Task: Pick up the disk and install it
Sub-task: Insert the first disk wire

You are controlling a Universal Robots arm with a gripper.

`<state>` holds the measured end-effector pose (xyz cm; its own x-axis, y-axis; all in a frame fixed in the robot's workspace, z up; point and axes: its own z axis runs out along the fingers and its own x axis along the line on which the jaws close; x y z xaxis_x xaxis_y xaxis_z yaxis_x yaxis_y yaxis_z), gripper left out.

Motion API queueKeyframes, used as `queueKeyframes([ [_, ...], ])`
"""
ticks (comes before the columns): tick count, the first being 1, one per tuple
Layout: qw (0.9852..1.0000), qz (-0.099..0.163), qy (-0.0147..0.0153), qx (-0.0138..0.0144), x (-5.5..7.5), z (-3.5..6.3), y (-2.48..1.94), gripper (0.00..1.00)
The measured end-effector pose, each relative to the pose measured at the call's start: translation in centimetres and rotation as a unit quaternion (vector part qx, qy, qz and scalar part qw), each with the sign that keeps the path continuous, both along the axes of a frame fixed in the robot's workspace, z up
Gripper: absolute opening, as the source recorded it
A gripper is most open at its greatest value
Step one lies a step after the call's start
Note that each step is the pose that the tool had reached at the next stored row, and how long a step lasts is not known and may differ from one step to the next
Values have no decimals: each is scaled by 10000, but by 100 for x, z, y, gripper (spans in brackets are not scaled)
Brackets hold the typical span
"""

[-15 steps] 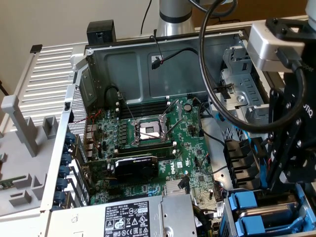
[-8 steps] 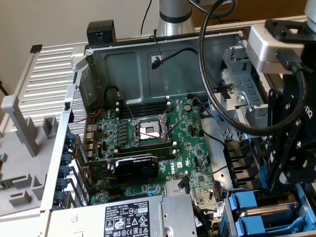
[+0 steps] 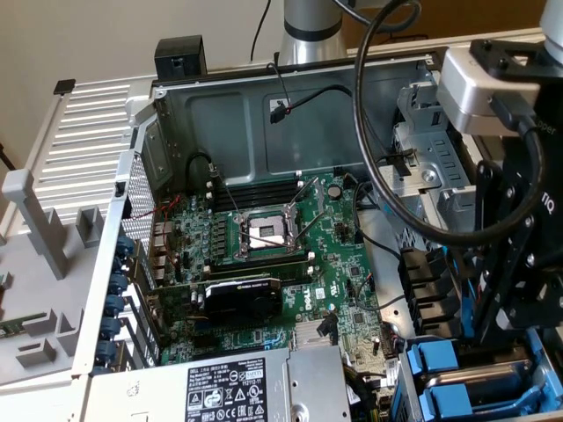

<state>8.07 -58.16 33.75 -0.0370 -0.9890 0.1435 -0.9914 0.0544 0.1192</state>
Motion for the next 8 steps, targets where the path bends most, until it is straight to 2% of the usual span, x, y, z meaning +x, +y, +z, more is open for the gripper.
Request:
queueKeyframes([
  [8, 10000, 80, -1, -1, -2, -10, 5, 17],
])
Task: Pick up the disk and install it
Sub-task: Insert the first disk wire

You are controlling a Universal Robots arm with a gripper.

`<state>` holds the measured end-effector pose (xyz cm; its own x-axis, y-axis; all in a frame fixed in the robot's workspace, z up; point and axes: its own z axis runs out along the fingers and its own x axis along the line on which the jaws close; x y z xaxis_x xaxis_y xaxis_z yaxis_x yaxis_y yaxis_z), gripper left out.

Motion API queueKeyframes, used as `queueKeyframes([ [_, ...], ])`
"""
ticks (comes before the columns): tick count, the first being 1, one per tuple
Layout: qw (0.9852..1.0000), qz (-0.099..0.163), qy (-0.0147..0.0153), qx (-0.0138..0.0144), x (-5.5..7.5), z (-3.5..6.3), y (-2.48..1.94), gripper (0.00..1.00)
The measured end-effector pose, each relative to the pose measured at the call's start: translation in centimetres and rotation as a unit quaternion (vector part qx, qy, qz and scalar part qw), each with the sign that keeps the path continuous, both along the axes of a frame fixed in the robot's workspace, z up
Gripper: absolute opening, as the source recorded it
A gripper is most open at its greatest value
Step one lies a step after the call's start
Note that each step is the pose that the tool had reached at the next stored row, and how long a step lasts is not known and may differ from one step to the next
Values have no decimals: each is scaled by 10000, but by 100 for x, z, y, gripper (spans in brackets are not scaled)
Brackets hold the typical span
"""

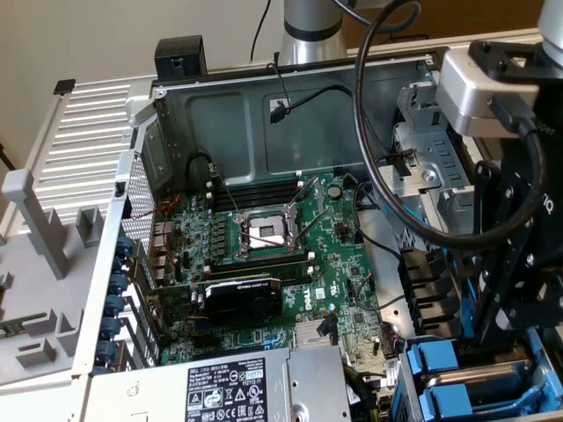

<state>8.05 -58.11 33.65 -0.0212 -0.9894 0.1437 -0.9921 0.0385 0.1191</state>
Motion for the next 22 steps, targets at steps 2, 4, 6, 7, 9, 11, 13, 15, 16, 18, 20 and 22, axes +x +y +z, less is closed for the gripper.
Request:
queueKeyframes([
  [2, 10000, 16, 0, 1, 0, -6, -1, 17],
  [4, 10000, 27, 0, 0, 0, -10, 0, 17],
  [6, 10000, 34, 0, 1, 0, -14, 8, 17],
  [7, 10000, 37, 0, 2, 0, -16, 12, 17],
  [9, 10000, 43, 0, 1, 0, -15, 11, 17],
  [11, 10000, 46, 0, 0, 0, -21, 12, 17],
  [13, 10000, 46, 0, 1, -1, -24, 10, 17],
  [15, 10000, 46, 0, 0, -1, -23, 10, 17],
  [16, 10000, 46, 0, 1, -1, -24, 9, 17],
  [18, 10000, 46, 0, 1, -1, -24, 6, 17],
  [20, 10000, 42, 0, 1, -1, -24, 5, 17],
  [22, 10000, 40, 0, 1, 0, -24, 4, 17],
])
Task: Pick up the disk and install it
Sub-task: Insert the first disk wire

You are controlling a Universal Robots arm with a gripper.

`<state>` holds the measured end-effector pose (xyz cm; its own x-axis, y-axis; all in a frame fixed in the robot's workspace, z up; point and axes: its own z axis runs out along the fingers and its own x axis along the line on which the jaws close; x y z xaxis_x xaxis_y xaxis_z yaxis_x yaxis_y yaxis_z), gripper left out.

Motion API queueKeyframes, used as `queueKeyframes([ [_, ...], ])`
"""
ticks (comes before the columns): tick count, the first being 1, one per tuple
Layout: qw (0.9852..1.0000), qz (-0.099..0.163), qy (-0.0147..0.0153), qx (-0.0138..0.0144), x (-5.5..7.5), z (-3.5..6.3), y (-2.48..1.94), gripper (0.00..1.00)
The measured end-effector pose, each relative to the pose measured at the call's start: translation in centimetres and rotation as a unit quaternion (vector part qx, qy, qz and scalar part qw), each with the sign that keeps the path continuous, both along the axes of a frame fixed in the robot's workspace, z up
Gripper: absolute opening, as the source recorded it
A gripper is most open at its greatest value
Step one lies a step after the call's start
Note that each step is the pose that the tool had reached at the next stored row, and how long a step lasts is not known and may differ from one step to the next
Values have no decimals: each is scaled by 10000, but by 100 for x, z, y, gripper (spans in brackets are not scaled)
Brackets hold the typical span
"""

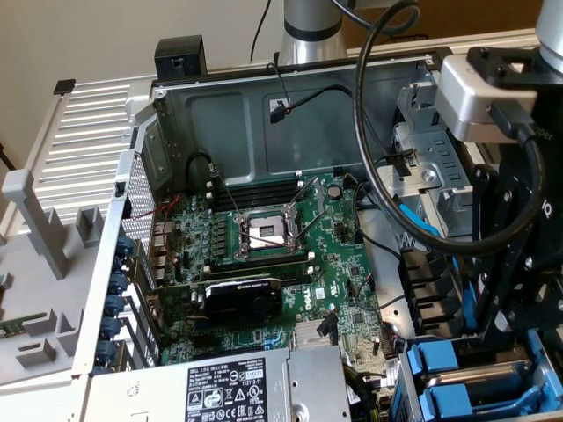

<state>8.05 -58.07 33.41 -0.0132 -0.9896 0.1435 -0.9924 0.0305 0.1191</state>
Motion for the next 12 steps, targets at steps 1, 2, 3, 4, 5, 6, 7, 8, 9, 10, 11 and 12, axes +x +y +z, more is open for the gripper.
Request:
queueKeyframes([
  [1, 10000, -1, 0, 0, 0, 0, 0, 17],
  [2, 10000, -3, 0, 0, 0, 0, 0, 17],
  [3, 10000, -4, 0, 0, 0, 0, -1, 17],
  [4, 10000, -6, 0, 0, 0, 0, -1, 17],
  [5, 10000, -9, 0, 0, 0, 0, -1, 17],
  [6, 10000, -11, -1, 0, 0, 0, -1, 17],
  [7, 10000, -14, 0, 0, 0, -1, -2, 17],
  [8, 10000, -21, -1, 0, 0, -1, -2, 17],
  [9, 10000, -32, -1, 0, -1, -1, -2, 17],
  [10, 10000, -45, -1, 0, -1, -2, -2, 17],
  [11, 10000, -58, -1, 0, 0, -2, -2, 17],
  [12, 10000, -72, -1, 1, 0, -2, -2, 17],
])
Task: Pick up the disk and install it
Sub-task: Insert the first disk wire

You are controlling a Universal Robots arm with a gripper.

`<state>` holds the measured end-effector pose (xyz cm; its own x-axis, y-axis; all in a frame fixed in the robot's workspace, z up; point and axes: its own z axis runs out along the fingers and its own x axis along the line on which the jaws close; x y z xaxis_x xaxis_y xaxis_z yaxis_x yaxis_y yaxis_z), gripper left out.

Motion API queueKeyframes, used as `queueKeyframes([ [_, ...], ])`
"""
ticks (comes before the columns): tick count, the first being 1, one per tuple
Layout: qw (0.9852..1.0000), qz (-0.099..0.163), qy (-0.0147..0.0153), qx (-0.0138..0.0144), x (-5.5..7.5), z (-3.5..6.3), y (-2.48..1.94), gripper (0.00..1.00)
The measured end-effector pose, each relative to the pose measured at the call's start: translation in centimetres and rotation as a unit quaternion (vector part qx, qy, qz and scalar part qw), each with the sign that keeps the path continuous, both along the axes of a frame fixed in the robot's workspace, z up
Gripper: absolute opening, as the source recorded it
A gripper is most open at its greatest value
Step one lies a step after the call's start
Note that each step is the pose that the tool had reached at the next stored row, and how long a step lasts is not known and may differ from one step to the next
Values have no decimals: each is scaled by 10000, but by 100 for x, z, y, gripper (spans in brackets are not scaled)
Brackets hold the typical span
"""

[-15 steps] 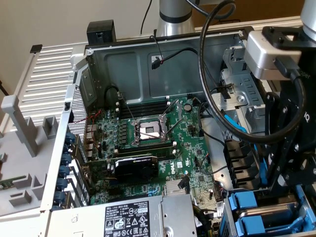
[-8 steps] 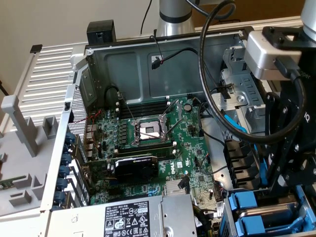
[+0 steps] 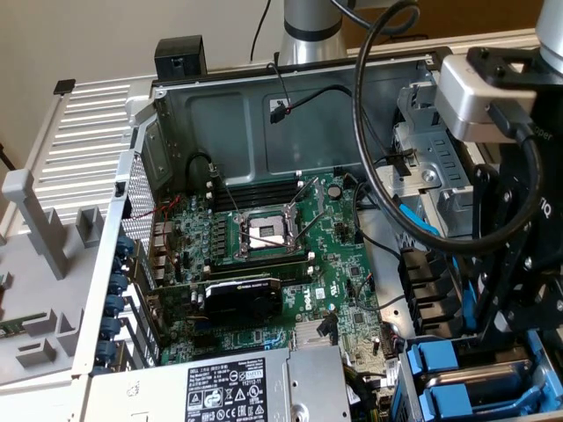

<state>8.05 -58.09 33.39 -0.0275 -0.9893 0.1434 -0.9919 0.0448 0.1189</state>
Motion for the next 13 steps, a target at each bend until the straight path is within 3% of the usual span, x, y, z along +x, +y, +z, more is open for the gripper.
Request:
queueKeyframes([
  [13, 10000, -26, 1, 8, 3, -9, 0, 17],
])
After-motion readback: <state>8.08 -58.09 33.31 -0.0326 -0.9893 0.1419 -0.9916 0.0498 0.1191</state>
